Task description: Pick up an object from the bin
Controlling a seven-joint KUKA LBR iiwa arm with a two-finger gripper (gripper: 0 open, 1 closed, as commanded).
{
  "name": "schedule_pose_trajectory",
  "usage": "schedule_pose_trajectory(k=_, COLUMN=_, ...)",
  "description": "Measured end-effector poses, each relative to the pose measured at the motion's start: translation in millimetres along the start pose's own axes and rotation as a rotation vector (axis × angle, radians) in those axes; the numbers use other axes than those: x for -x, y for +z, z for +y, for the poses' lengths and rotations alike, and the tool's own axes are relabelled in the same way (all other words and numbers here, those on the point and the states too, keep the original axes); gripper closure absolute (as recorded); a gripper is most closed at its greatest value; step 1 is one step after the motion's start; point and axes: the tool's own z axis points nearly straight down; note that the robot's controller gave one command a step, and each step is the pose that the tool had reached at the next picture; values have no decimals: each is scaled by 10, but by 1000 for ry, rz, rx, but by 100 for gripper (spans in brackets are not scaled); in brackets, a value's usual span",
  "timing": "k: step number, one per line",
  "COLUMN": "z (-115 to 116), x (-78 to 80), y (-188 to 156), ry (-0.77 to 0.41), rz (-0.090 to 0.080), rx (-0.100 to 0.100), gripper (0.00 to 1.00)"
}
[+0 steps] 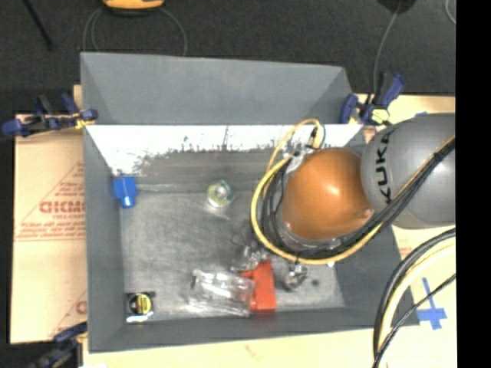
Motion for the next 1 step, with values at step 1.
schedule_pose_trajectory(k=1, z=73, x=231, y=5, ry=-473, rz=2, rx=3, gripper=0)
